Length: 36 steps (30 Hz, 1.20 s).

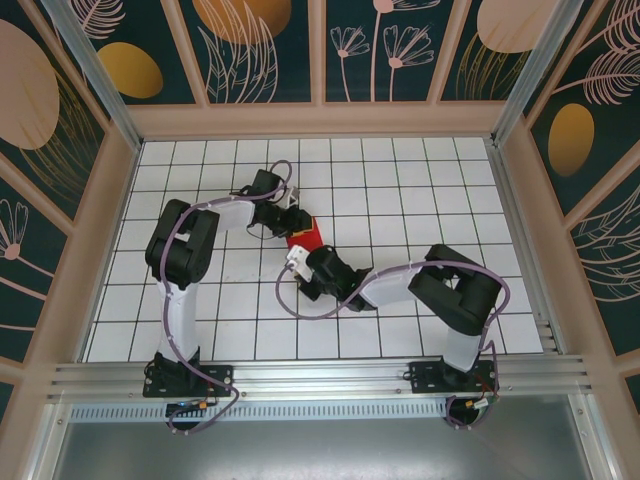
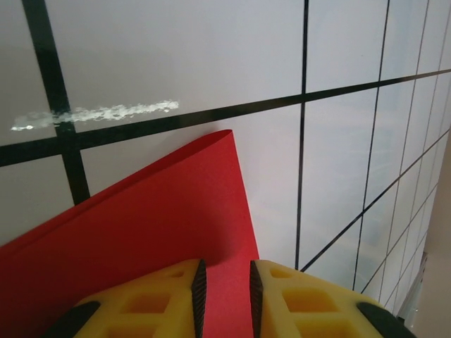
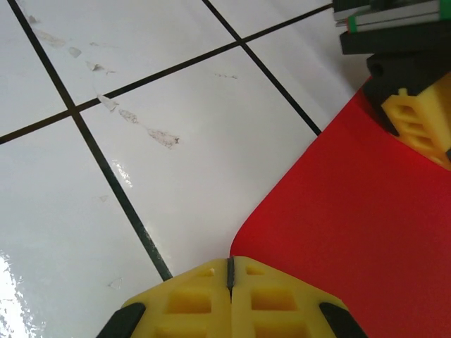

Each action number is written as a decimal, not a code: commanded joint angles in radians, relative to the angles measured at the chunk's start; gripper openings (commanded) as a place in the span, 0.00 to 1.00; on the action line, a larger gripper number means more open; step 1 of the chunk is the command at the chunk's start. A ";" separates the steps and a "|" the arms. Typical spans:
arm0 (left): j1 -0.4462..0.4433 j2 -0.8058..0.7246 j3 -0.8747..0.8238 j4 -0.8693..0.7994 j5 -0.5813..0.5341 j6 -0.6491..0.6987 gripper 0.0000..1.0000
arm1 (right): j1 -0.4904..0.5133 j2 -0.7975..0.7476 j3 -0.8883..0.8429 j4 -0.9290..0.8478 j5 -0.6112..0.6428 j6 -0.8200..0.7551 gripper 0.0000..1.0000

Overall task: Fold a paper plane with a square sheet of paper (fold left side to right side)
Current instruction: Third fold the triangle at the center of the table.

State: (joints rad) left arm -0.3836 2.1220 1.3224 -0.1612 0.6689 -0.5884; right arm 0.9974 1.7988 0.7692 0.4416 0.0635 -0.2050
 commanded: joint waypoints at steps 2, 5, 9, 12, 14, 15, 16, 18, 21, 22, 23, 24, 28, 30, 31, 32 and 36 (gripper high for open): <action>-0.005 0.033 0.020 -0.036 -0.018 0.046 0.26 | -0.057 -0.026 0.050 -0.054 -0.160 0.083 0.00; -0.009 0.041 0.016 -0.040 -0.025 0.058 0.26 | -0.104 -0.028 0.068 -0.074 -0.238 0.130 0.00; -0.011 0.048 0.012 -0.048 -0.032 0.070 0.25 | -0.163 -0.025 0.082 -0.083 -0.314 0.189 0.00; -0.014 0.051 0.008 -0.045 -0.030 0.070 0.25 | -0.195 -0.013 0.092 -0.095 -0.352 0.221 0.00; -0.016 0.053 0.007 -0.044 -0.029 0.072 0.25 | -0.212 0.001 0.101 -0.109 -0.366 0.240 0.00; -0.017 0.053 0.009 -0.044 -0.028 0.072 0.25 | -0.221 0.008 0.105 -0.113 -0.377 0.248 0.00; -0.018 0.054 0.009 -0.044 -0.027 0.073 0.25 | -0.231 0.015 0.109 -0.117 -0.387 0.260 0.00; -0.020 0.054 0.010 -0.044 -0.025 0.073 0.24 | -0.246 0.022 0.113 -0.119 -0.400 0.279 0.00; -0.020 0.058 0.012 -0.046 -0.023 0.077 0.24 | -0.259 0.034 0.124 -0.122 -0.406 0.298 0.00; -0.020 0.058 0.013 -0.049 -0.021 0.079 0.24 | -0.263 0.040 0.131 -0.132 -0.406 0.298 0.00; -0.021 0.059 0.013 -0.049 -0.022 0.081 0.24 | -0.266 0.046 0.137 -0.140 -0.406 0.298 0.00; -0.021 0.059 0.013 -0.049 -0.022 0.082 0.24 | -0.270 0.051 0.144 -0.148 -0.409 0.300 0.00; -0.021 0.061 0.013 -0.048 -0.021 0.082 0.24 | -0.287 0.064 0.155 -0.166 -0.422 0.309 0.00; -0.021 0.062 0.014 -0.046 -0.017 0.082 0.23 | -0.293 0.072 0.163 -0.178 -0.422 0.311 0.00; -0.021 0.062 0.013 -0.046 -0.018 0.082 0.23 | -0.295 0.077 0.168 -0.185 -0.423 0.313 0.00; -0.023 0.063 0.013 -0.046 -0.018 0.082 0.23 | -0.298 0.081 0.172 -0.190 -0.425 0.317 0.00; -0.023 0.064 0.013 -0.044 -0.017 0.082 0.23 | -0.305 0.094 0.183 -0.202 -0.424 0.328 0.00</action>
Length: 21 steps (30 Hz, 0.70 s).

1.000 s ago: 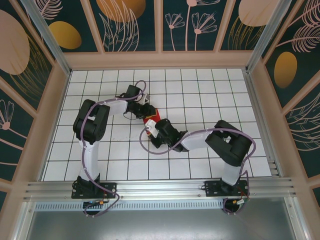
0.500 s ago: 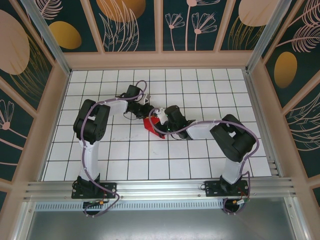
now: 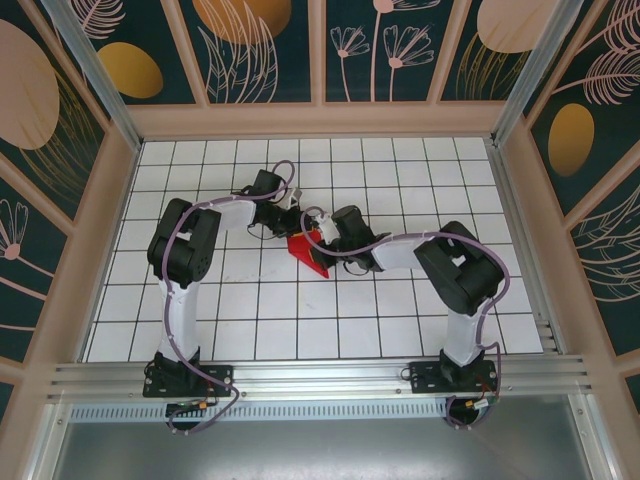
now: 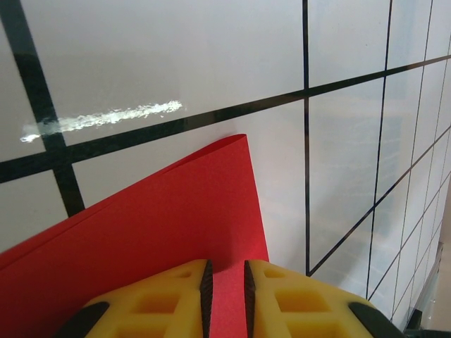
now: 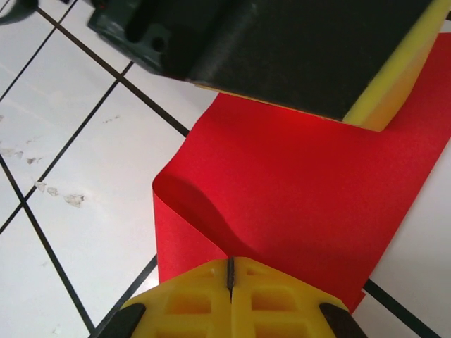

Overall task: Fold a paper plane with a square sheet of paper (fold left side to right side)
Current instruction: Third fold the triangle at the center of the table.

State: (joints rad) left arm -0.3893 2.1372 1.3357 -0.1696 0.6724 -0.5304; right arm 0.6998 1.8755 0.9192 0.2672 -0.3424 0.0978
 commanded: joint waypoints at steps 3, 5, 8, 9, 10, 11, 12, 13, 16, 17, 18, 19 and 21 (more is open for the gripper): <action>-0.017 0.050 0.000 -0.034 -0.019 0.023 0.22 | -0.012 0.029 0.043 -0.035 -0.007 0.035 0.00; -0.017 0.051 0.000 -0.032 -0.017 0.023 0.22 | -0.016 0.034 0.049 -0.037 0.000 0.042 0.00; -0.018 0.055 0.002 -0.030 -0.015 0.021 0.22 | -0.020 0.042 0.054 -0.040 0.006 0.051 0.00; -0.018 0.056 0.002 -0.030 -0.014 0.021 0.22 | -0.023 0.044 0.053 -0.042 0.008 0.052 0.00; -0.017 0.056 0.002 -0.030 -0.014 0.021 0.22 | -0.025 0.044 0.055 -0.042 0.011 0.053 0.00; -0.017 0.056 0.002 -0.030 -0.013 0.021 0.22 | -0.027 0.043 0.052 -0.041 0.014 0.056 0.00; -0.017 0.058 0.002 -0.030 -0.014 0.021 0.22 | -0.029 0.041 0.050 -0.036 0.016 0.059 0.00; -0.017 0.057 0.002 -0.028 -0.014 0.021 0.22 | -0.032 0.042 0.047 -0.035 0.017 0.060 0.00; -0.018 0.059 0.002 -0.028 -0.014 0.020 0.21 | -0.036 0.042 0.049 -0.038 0.019 0.060 0.00; -0.018 0.059 0.002 -0.027 -0.014 0.020 0.21 | -0.036 0.042 0.050 -0.039 0.020 0.060 0.00; -0.018 0.061 0.001 -0.027 -0.014 0.021 0.21 | -0.036 0.043 0.050 -0.040 0.022 0.060 0.00; -0.018 0.061 0.002 -0.027 -0.014 0.020 0.21 | -0.036 0.044 0.052 -0.042 0.021 0.060 0.00; -0.017 0.062 0.003 -0.027 -0.014 0.020 0.21 | -0.036 0.049 0.055 -0.045 0.020 0.059 0.00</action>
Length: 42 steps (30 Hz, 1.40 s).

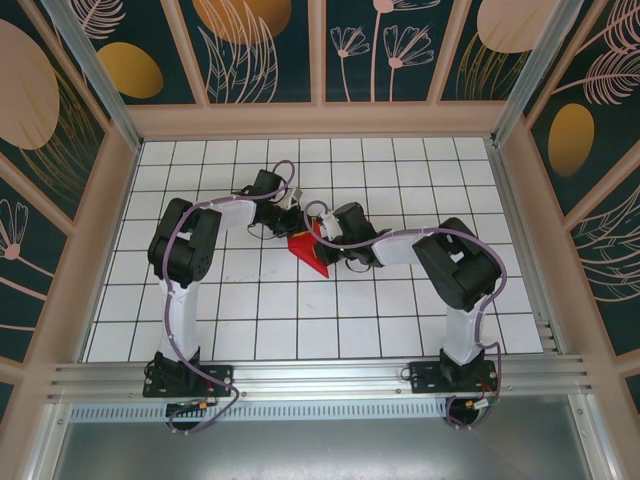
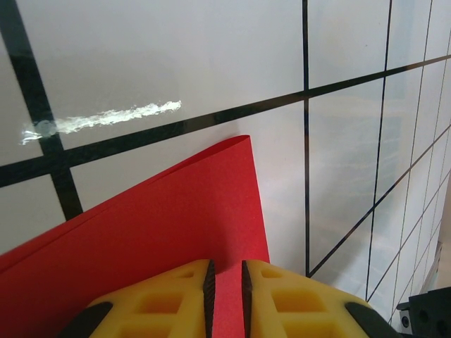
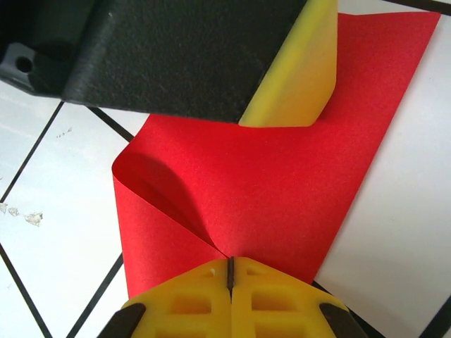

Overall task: Fold a paper plane with a square sheet of paper (fold left side to right side)
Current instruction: Third fold the triangle at the center of the table.

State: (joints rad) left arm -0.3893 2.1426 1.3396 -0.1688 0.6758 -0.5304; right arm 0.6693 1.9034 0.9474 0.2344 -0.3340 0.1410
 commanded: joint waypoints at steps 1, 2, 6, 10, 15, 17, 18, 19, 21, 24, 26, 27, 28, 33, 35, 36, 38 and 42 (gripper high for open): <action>-0.018 0.057 0.000 -0.028 -0.016 0.020 0.21 | -0.005 0.024 0.027 -0.015 0.011 0.015 0.00; -0.017 0.057 -0.001 -0.028 -0.015 0.020 0.21 | -0.006 0.026 0.029 -0.018 0.013 0.015 0.00; -0.018 0.058 -0.001 -0.026 -0.015 0.018 0.21 | -0.006 0.033 0.033 -0.021 0.010 0.012 0.00; -0.019 0.058 -0.001 -0.026 -0.015 0.020 0.21 | -0.005 0.045 0.043 -0.030 0.010 0.012 0.00; -0.018 0.056 -0.003 -0.026 -0.015 0.020 0.21 | -0.005 0.057 0.055 -0.067 0.014 0.012 0.00; -0.019 0.057 -0.005 -0.025 -0.016 0.020 0.21 | -0.005 0.047 0.047 -0.073 0.027 0.012 0.00; -0.019 0.057 -0.006 -0.024 -0.016 0.020 0.21 | -0.007 0.042 0.041 -0.070 0.029 0.012 0.00; -0.019 0.059 -0.007 -0.023 -0.015 0.020 0.21 | -0.008 0.035 0.035 -0.064 0.025 0.016 0.00; -0.019 0.062 -0.007 -0.024 -0.016 0.021 0.21 | -0.008 0.030 0.037 -0.064 0.019 0.017 0.00; -0.018 0.062 -0.007 -0.025 -0.017 0.022 0.21 | -0.008 0.034 0.044 -0.070 0.025 0.016 0.00; -0.019 0.061 -0.007 -0.024 -0.018 0.022 0.21 | -0.008 0.033 0.044 -0.070 0.023 0.016 0.00; -0.019 0.063 -0.007 -0.024 -0.018 0.021 0.21 | -0.008 0.031 0.042 -0.069 0.024 0.016 0.00; -0.019 0.063 -0.007 -0.026 -0.018 0.021 0.21 | -0.009 0.027 0.038 -0.065 0.023 0.017 0.00; -0.019 0.062 -0.007 -0.027 -0.020 0.023 0.21 | -0.008 0.022 0.043 -0.066 0.021 0.017 0.00; -0.020 0.062 -0.008 -0.028 -0.021 0.025 0.21 | -0.009 0.028 0.046 -0.070 0.020 0.017 0.00; -0.019 0.063 -0.008 -0.028 -0.019 0.023 0.21 | -0.009 0.031 0.046 -0.071 0.022 0.018 0.00; -0.019 0.060 -0.008 -0.028 -0.021 0.024 0.21 | -0.010 0.031 0.042 -0.079 0.028 0.017 0.00; -0.019 0.060 -0.008 -0.028 -0.020 0.023 0.21 | -0.010 0.022 0.032 -0.075 0.027 0.019 0.00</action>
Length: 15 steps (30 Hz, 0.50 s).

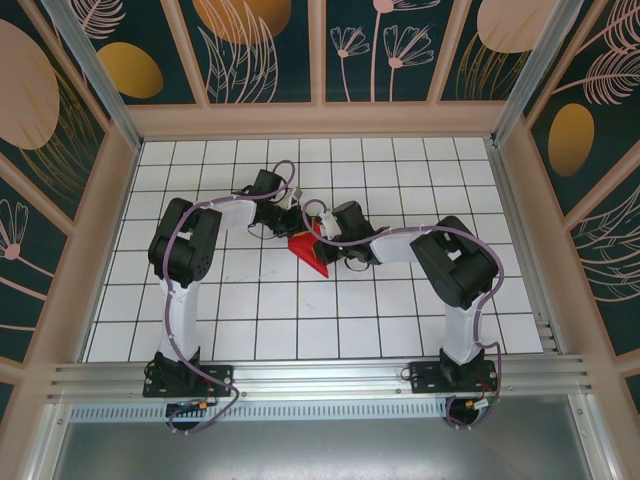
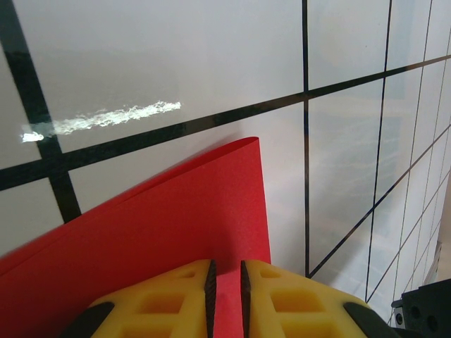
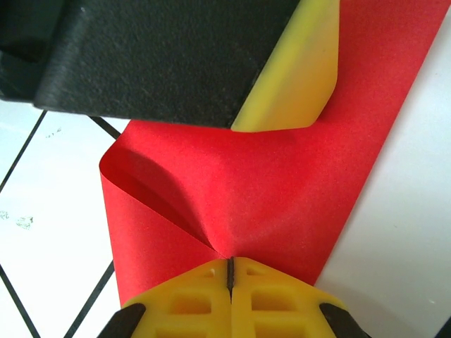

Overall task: Fold a paper plane with a square sheet of paper (fold left side to right side)
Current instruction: Third fold the triangle at the center of the table.

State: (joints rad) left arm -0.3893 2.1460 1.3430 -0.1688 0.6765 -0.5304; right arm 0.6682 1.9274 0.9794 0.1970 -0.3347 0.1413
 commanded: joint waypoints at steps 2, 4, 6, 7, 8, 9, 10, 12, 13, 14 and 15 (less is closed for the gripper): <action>-0.019 0.056 -0.012 -0.029 -0.021 0.024 0.21 | -0.009 -0.004 0.000 -0.037 0.028 0.018 0.00; -0.019 0.058 -0.013 -0.028 -0.022 0.024 0.21 | -0.009 0.000 0.001 -0.039 0.029 0.019 0.00; -0.019 0.055 -0.013 -0.028 -0.021 0.023 0.21 | -0.009 0.006 0.007 -0.048 0.031 0.018 0.00; -0.019 0.055 -0.013 -0.028 -0.021 0.024 0.21 | -0.009 0.007 0.007 -0.051 0.033 0.017 0.00; -0.019 0.054 -0.014 -0.028 -0.021 0.023 0.21 | -0.008 0.006 0.006 -0.051 0.033 0.018 0.00; -0.019 0.054 -0.013 -0.028 -0.023 0.023 0.21 | -0.009 0.003 0.004 -0.049 0.034 0.018 0.00; -0.019 0.054 -0.013 -0.028 -0.022 0.023 0.21 | -0.008 0.000 0.001 -0.045 0.032 0.018 0.00; -0.019 0.054 -0.014 -0.029 -0.023 0.023 0.21 | -0.009 -0.006 0.003 -0.040 0.025 0.018 0.00; -0.019 0.054 -0.013 -0.029 -0.022 0.023 0.21 | -0.009 -0.008 0.005 -0.040 0.022 0.018 0.00; -0.019 0.056 -0.011 -0.029 -0.023 0.023 0.21 | -0.009 -0.009 0.006 -0.038 0.018 0.018 0.00; -0.019 0.057 -0.012 -0.029 -0.023 0.023 0.21 | -0.009 -0.010 0.007 -0.036 0.015 0.019 0.00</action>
State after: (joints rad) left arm -0.3893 2.1460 1.3430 -0.1688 0.6765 -0.5304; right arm 0.6682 1.9274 0.9794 0.1967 -0.3351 0.1413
